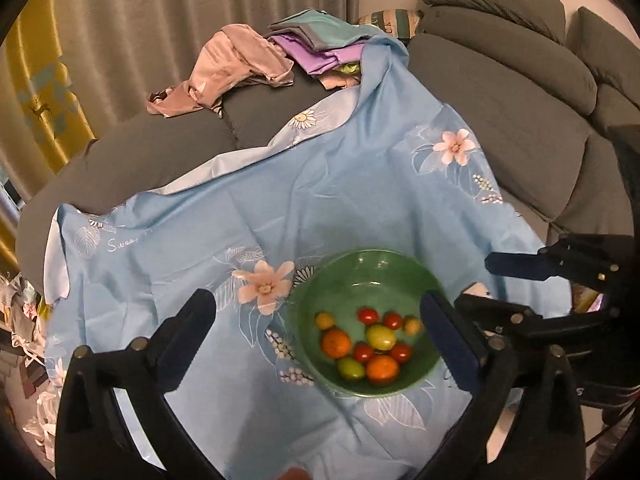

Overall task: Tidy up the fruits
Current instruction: 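Open the left tool to drop its tomato while the right tool drops its tomato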

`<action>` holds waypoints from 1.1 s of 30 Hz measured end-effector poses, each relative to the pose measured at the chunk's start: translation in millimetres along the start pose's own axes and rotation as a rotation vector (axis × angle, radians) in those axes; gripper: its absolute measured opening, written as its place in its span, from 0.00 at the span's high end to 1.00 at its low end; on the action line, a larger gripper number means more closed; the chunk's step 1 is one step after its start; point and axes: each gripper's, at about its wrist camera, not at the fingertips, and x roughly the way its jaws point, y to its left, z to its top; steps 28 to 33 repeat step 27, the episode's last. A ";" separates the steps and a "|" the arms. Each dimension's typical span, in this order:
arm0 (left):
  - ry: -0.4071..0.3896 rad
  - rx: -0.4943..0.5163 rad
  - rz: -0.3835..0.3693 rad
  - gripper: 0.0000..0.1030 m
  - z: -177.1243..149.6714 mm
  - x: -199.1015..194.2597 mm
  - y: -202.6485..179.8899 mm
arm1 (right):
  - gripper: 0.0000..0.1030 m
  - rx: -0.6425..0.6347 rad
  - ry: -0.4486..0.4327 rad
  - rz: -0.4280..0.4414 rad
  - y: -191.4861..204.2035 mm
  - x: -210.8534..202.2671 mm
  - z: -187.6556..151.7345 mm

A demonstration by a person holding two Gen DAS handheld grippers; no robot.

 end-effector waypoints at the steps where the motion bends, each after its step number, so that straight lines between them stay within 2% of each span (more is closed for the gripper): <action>1: 0.002 -0.002 0.002 0.01 1.9 -2.7 -0.1 | 0.58 -0.003 0.001 0.001 0.8 -2.0 0.6; 12: 0.014 -0.009 0.034 0.01 11.8 -15.6 -4.6 | 0.58 -0.052 -0.023 -0.031 9.8 -26.3 7.9; 33: 0.027 -0.033 0.056 0.01 14.8 -12.5 -1.3 | 0.58 -0.039 -0.024 -0.029 5.9 -26.3 5.8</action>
